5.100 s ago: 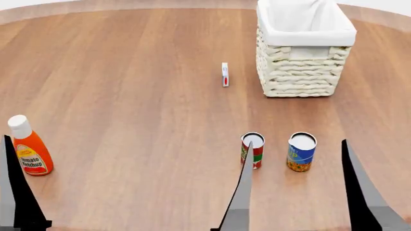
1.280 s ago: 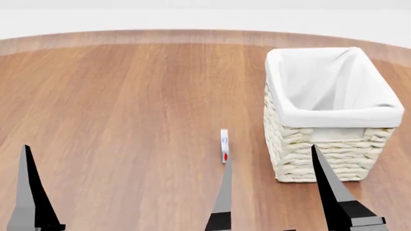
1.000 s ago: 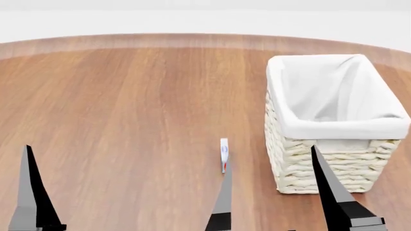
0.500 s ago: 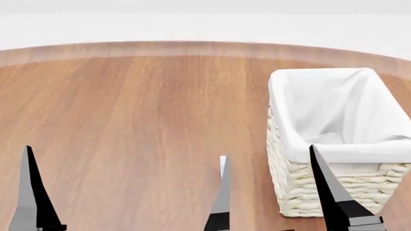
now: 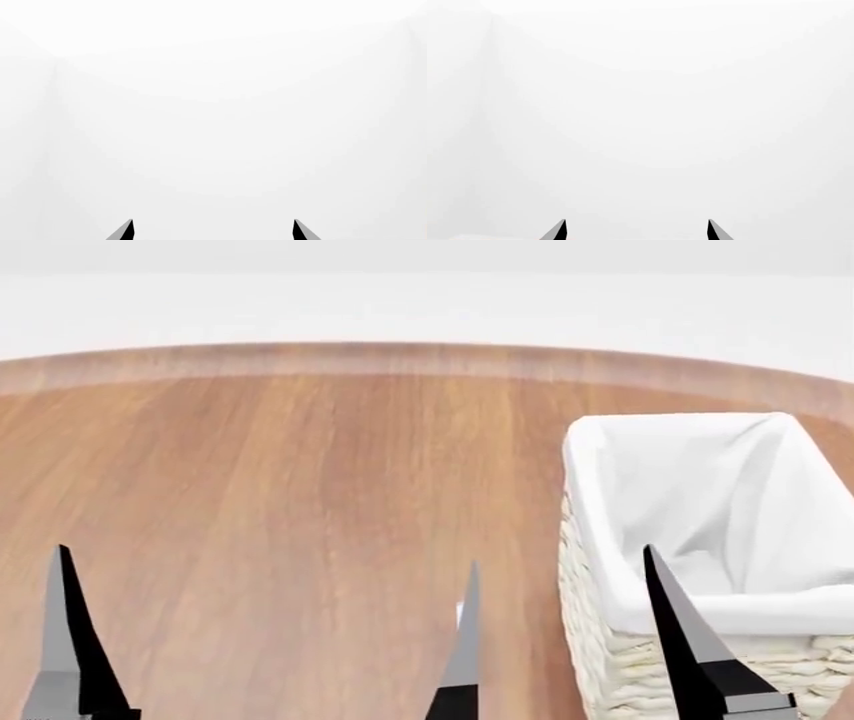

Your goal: Pick up the alphabet soup and the cream cheese box, and put them in the basket.

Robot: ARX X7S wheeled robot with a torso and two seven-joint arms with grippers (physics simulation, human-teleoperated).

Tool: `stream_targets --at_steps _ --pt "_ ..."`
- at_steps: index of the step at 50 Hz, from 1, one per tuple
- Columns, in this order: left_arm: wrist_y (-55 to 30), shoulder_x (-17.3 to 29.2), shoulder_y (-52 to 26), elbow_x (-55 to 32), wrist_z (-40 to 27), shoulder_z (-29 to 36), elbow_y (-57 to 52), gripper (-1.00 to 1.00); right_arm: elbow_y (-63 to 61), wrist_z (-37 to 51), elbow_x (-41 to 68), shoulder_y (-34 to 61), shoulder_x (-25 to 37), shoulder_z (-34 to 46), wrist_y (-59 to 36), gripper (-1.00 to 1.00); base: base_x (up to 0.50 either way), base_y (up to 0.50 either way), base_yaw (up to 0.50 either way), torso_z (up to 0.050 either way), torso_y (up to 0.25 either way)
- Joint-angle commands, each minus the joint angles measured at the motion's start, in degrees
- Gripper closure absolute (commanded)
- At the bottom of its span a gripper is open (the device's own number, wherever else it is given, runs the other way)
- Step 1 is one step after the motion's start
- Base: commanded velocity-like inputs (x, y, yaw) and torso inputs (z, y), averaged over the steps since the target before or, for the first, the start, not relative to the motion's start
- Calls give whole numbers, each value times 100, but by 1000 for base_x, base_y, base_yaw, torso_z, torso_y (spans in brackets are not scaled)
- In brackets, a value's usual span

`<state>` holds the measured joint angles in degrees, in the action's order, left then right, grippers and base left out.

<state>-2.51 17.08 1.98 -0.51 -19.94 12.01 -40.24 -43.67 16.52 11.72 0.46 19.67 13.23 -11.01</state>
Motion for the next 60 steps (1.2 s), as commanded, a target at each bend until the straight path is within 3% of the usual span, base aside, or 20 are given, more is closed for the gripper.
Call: stream_targets --at_steps 1,28,60 --pt "-29 12 -37 10 -23 44 38 -100 45 13 51 30 29 2 8 -100 184 0 0 0 0" --pt "-69 86 -24 58 -85 116 53 -100 77 122 5 -12 38 34 207 -100 100 0 0 0 0" --pt "-39 147 -54 46 -175 192 140 -100 172 166 33 24 96 88 271 -100 0 0 0 0 -219"
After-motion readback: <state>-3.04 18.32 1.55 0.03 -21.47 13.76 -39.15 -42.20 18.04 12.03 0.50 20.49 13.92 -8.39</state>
